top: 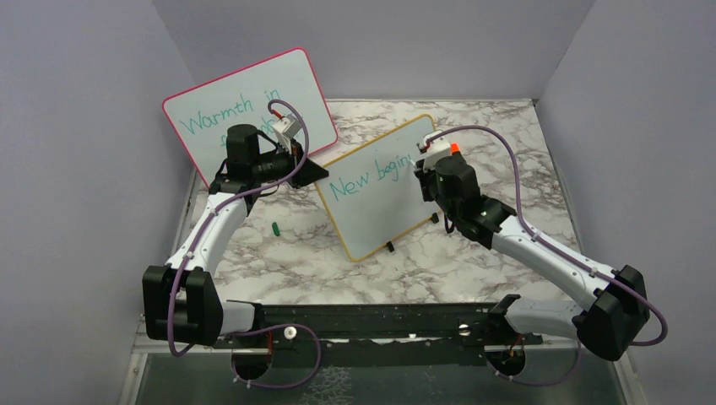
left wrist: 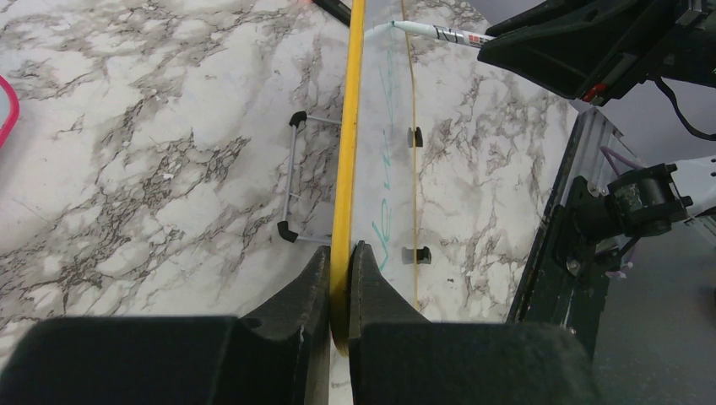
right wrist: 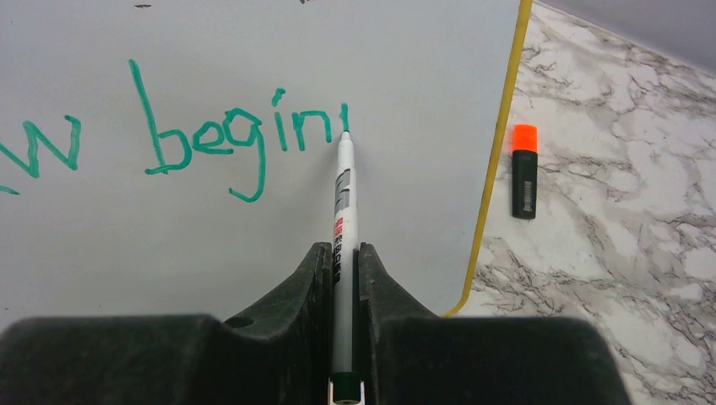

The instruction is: Write a sentence on the whiteboard

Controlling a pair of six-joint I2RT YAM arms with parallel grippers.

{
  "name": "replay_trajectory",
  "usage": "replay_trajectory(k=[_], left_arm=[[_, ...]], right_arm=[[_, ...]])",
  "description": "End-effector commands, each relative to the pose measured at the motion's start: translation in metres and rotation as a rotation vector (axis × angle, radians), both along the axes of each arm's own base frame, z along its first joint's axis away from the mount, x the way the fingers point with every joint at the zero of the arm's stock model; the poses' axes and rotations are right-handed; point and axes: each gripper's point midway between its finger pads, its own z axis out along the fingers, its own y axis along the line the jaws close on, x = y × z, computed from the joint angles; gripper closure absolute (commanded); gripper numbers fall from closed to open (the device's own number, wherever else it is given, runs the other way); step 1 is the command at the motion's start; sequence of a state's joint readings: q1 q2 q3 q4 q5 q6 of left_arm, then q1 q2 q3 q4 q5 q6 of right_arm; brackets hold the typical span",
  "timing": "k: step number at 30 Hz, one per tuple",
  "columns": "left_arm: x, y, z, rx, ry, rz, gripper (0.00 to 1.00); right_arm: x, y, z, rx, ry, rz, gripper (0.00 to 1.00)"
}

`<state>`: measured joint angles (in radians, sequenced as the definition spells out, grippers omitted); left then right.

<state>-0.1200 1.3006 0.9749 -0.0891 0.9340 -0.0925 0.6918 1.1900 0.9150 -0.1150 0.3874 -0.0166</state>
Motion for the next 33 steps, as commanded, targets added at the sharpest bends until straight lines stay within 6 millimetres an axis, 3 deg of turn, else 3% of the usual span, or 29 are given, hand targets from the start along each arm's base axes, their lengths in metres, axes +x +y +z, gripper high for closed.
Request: replay_trajectory(k=[1, 10, 21, 33], left_arm=[[0.007, 0.009, -0.029, 0.091, 0.023, 0.050, 1.00], [0.007, 0.009, -0.028, 0.090, 0.022, 0.050, 1.00], [0.006, 0.009, -0.027, 0.089, 0.018, 0.046, 1.00], [0.006, 0.009, -0.027, 0.088, 0.019, 0.046, 1.00]], right_arm=[[-0.004, -0.003, -0.006, 0.002, 0.021, -0.002, 1.00], [-0.002, -0.001, -0.001, 0.015, 0.006, -0.001, 1.00], [0.010, 0.001, 0.025, 0.035, -0.064, -0.013, 1.00], [0.018, 0.003, 0.033, 0.043, -0.084, -0.015, 1.00]])
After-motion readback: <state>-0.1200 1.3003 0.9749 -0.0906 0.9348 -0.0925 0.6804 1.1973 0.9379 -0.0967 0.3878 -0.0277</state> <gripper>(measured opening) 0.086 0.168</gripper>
